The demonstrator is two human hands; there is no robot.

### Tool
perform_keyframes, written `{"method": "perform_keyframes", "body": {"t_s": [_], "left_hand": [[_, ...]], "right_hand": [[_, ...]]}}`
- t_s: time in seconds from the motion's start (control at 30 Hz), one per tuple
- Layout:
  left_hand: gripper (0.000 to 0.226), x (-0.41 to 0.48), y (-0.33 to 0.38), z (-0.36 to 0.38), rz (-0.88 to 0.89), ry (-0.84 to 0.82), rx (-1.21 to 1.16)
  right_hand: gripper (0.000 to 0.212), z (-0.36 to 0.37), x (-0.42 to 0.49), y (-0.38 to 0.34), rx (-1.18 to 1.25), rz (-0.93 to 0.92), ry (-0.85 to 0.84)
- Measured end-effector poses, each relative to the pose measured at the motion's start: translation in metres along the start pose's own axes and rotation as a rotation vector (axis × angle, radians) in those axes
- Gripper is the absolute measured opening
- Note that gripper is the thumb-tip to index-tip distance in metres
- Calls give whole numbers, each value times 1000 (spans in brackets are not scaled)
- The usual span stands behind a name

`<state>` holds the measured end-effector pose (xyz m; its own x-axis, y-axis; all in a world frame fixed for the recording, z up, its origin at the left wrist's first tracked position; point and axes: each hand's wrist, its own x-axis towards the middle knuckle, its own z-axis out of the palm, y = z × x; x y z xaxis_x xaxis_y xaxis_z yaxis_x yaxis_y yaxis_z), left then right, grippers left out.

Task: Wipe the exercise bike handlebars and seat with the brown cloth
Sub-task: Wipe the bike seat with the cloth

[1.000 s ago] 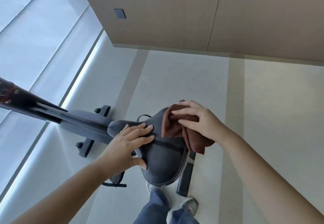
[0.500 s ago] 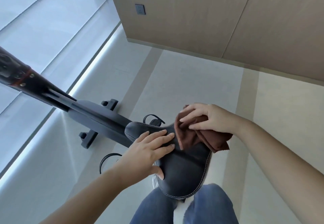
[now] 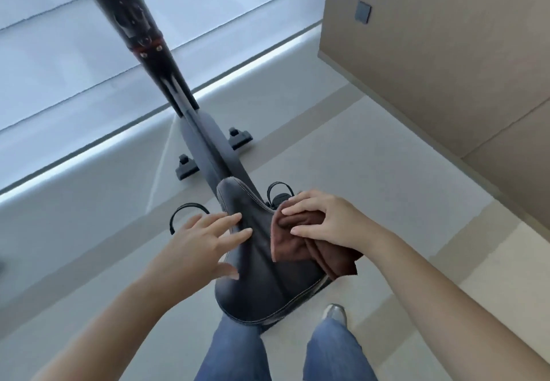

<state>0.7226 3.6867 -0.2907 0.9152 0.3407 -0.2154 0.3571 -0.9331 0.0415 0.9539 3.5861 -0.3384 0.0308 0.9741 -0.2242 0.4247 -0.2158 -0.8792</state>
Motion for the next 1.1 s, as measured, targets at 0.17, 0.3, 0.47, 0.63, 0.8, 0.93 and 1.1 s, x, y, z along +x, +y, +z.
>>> {"method": "perform_keyframes", "body": {"t_s": [0.17, 0.3, 0.47, 0.63, 0.8, 0.93, 1.1], "left_hand": [[83, -7, 51, 14, -427, -52, -262], [82, 1, 76, 30, -588, -50, -437], [80, 4, 79, 26, -651, -35, -501], [80, 5, 79, 25, -672, -44, -462], [77, 3, 81, 26, -688, 5, -518], [76, 3, 81, 25, -702, 3, -550], [75, 2, 78, 24, -698, 5, -582]], "right_hand": [[43, -19, -15, 26, 65, -100, -181], [34, -13, 26, 15, 33, -163, -243], [34, -10, 54, 7, 12, -237, -379], [41, -23, 31, 38, 91, -328, -386], [38, -11, 74, 24, 177, -276, -388], [40, -8, 89, 19, 254, -207, -407], [37, -26, 56, 45, 210, -290, -508]]}}
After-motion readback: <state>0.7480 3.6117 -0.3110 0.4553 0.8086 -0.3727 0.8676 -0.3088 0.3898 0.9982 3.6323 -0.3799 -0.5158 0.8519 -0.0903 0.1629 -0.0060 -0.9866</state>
